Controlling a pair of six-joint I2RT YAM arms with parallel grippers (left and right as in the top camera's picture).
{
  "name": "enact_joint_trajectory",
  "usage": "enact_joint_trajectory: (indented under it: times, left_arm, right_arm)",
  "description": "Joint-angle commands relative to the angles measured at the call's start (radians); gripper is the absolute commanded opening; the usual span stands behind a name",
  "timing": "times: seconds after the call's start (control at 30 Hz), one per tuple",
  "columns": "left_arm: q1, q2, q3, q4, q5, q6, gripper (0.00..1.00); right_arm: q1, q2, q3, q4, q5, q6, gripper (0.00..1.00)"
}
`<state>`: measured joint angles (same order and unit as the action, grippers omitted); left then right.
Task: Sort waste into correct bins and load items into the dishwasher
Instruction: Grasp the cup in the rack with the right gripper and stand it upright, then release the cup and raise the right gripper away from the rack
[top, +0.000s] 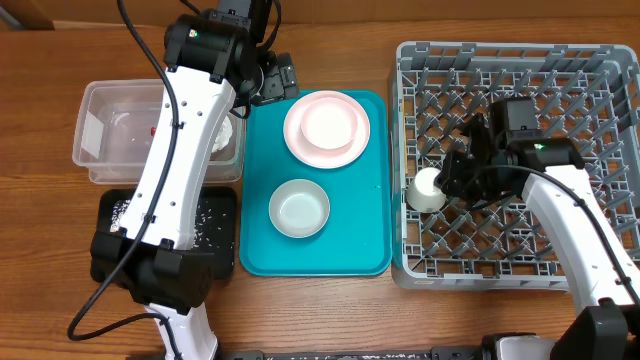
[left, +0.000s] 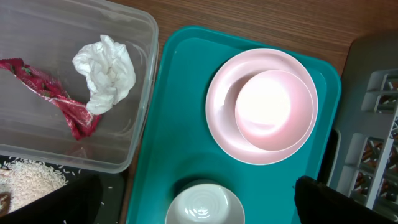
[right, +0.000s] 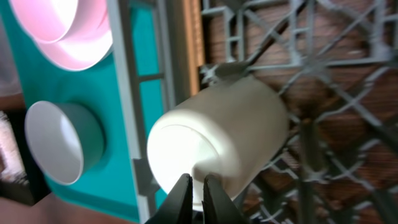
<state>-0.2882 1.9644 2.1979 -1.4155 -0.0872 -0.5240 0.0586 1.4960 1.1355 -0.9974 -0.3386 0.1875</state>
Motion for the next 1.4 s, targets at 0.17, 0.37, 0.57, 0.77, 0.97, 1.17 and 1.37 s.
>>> enact_joint_trajectory:
  times: [0.17, 0.37, 0.57, 0.77, 0.97, 1.17, 1.37]
  left_arm:
    - [0.000, -0.016, 0.010, -0.001, -0.009, 0.007, 1.00]
    - [0.000, -0.016, 0.010, -0.001, -0.009, 0.007, 1.00]
    - [0.000, -0.016, 0.010, -0.001, -0.009, 0.007, 1.00]
    - [0.000, -0.016, 0.010, -0.001, -0.009, 0.007, 1.00]
    - [0.000, -0.016, 0.010, 0.000, -0.009, 0.007, 1.00]
    - [0.000, -0.016, 0.010, -0.001, -0.009, 0.007, 1.00]
    - [0.000, -0.016, 0.010, 0.000, -0.009, 0.007, 1.00]
  right_arm:
    - [-0.006, -0.011, 0.027, -0.051, 0.159, 0.022, 0.14]
    - [-0.006, -0.011, 0.119, -0.105, 0.158, 0.022, 0.16]
    - [0.006, -0.011, 0.277, -0.228, 0.159, 0.021, 0.21]
    - [0.028, -0.011, 0.327, -0.216, 0.154, 0.022, 0.28]
    - [0.098, 0.012, 0.323, -0.067, 0.160, 0.013, 0.43]
    - [0.176, 0.099, 0.322, 0.047, 0.217, -0.031, 0.47]
    - [0.237, 0.236, 0.322, 0.093, 0.294, -0.032, 0.43]
